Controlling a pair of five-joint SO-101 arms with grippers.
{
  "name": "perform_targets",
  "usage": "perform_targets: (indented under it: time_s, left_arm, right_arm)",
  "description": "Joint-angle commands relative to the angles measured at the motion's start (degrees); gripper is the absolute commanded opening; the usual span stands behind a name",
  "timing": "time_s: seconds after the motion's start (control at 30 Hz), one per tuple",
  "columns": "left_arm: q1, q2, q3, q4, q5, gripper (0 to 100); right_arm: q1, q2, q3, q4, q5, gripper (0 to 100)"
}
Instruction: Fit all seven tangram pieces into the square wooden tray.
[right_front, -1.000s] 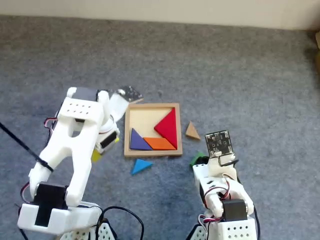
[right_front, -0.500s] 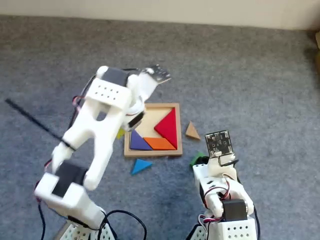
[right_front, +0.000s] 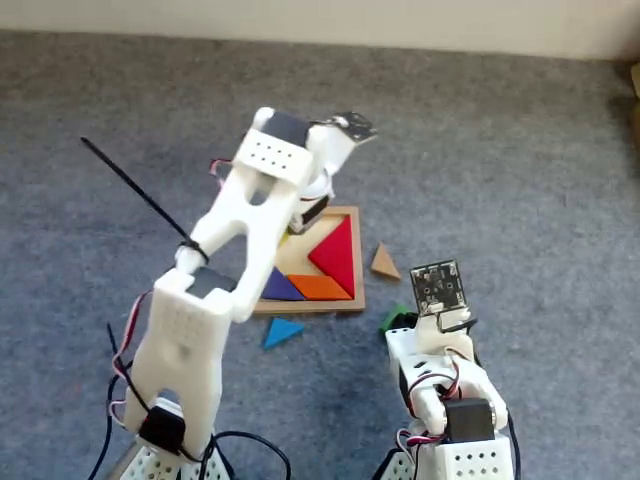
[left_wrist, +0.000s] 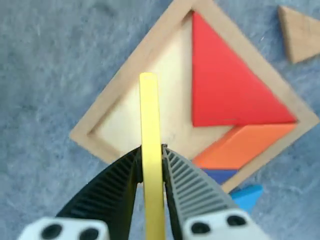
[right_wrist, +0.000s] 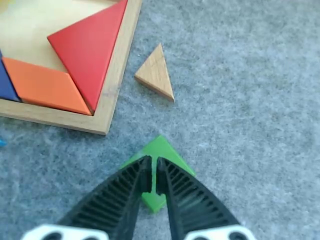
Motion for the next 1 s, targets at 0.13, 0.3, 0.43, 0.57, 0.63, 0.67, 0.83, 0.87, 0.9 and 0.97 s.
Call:
perform_targets:
  time_s: [0.13,0.3,0.43,0.57,0.63,0.67,0.83,0.87,0.9,0.97]
  left_arm:
    - [1.36,5.05,-10.42,0.7,1.93,1]
    - [1.54,5.41,-10.42,0.7,1.93,1]
    - [1.36,5.67,-10.42,0.7,1.93,1]
    - [1.19,5.76,-10.07,0.7,1.93,10]
    - [1.01,5.76,-10.07,0.7,2.02,15]
    - [0.92,5.76,-10.07,0.7,2.02,17]
    - [0.84,5.76,-10.07,0.62,3.43,17]
    - [0.75,5.76,-10.07,0.62,3.43,17]
    - [0.31,5.76,-10.07,0.53,3.43,17]
    - [-0.57,5.76,-10.24,0.35,3.43,17]
  right_arm:
    - [0.57,-0.31,8.66,0.22,0.35,2.9]
    - [0.57,-0.31,8.66,0.22,0.35,2.9]
    - [0.57,-0.31,8.66,0.22,0.35,2.9]
    - [0.57,-0.31,8.66,0.22,0.35,2.9]
    - [0.57,-0.31,8.66,0.22,0.35,2.9]
    - [0.57,-0.31,8.66,0.22,0.35,2.9]
    - [0.57,-0.31,8.66,0.22,0.35,2.9]
    - [0.57,-0.31,8.66,0.22,0.35,2.9]
    - [0.57,-0.31,8.66,0.22,0.35,2.9]
    - [0.57,-0.31,8.66,0.22,0.35,2.9]
